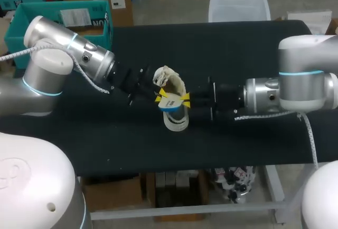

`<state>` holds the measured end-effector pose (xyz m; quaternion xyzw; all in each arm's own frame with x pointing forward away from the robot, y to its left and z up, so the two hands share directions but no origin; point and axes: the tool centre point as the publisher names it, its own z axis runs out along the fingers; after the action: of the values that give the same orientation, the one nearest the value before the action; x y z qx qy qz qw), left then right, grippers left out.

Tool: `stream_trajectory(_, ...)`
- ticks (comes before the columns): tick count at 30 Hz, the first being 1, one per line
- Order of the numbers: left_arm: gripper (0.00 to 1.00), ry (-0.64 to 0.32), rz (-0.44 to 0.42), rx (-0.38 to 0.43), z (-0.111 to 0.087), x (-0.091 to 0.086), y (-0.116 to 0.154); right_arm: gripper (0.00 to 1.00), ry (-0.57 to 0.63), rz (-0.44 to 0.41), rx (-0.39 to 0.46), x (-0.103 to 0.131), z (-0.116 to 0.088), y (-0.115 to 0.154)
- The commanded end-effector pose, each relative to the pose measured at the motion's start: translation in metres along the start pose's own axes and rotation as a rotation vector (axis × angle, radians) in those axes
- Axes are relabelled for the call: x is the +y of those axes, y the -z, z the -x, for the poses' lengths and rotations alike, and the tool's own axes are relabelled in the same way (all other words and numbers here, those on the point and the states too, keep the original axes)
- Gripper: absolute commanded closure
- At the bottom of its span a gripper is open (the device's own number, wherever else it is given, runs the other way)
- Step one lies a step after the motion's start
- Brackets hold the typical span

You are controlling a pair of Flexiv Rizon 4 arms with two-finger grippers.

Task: Open the shoe tongue, take the insole out of the shoe, put the insole back into the shoe, and pack the shoe into the shoebox

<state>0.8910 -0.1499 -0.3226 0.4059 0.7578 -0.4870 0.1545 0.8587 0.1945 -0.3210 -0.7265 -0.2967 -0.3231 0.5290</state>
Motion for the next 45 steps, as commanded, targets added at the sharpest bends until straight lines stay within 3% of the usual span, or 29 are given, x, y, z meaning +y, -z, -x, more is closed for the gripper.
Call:
stream_trajectory(1, 1.0, -0.014, -0.001, 0.004, -0.001, 0.012, -0.006, 1.0, 0.01, -0.02, -0.013, 0.01, -0.003, -0.007)
stream_trajectory(15, 1.0, -0.004, 0.04, -0.019, -0.001, 0.027, -0.01, 1.0, 0.0, -0.019, -0.031, 0.026, 0.0, -0.015)
stream_trajectory(20, 1.0, -0.002, 0.037, -0.021, -0.001, 0.027, -0.011, 0.74, 0.019, 0.0, -0.022, 0.013, -0.001, -0.007)
stream_trajectory(29, 1.0, -0.001, 0.038, -0.028, -0.002, 0.023, -0.011, 0.84, 0.052, 0.011, -0.011, -0.004, -0.001, 0.001)
stream_trajectory(31, 1.0, -0.001, 0.04, -0.028, -0.002, 0.022, -0.011, 1.0, 0.051, 0.007, -0.011, -0.005, 0.0, 0.002)
stream_trajectory(38, 1.0, 0.007, 0.048, -0.031, -0.002, 0.016, -0.01, 1.0, 0.049, -0.013, -0.023, -0.005, 0.005, -0.001)
stream_trajectory(40, 0.22, 0.005, 0.042, -0.036, 0.0, 0.009, -0.008, 1.0, 0.048, -0.014, -0.023, -0.005, 0.005, -0.002)
stream_trajectory(43, 0.1, -0.006, 0.028, -0.045, 0.001, -0.001, -0.005, 1.0, 0.048, -0.013, -0.023, -0.005, 0.006, -0.002)
stream_trajectory(44, 0.1, -0.01, 0.022, -0.047, 0.001, -0.003, -0.005, 1.0, 0.049, -0.013, -0.023, -0.005, 0.006, -0.002)
stream_trajectory(45, 0.17, -0.018, 0.01, -0.048, 0.001, -0.006, -0.003, 1.0, 0.049, -0.011, -0.022, -0.005, 0.006, -0.001)
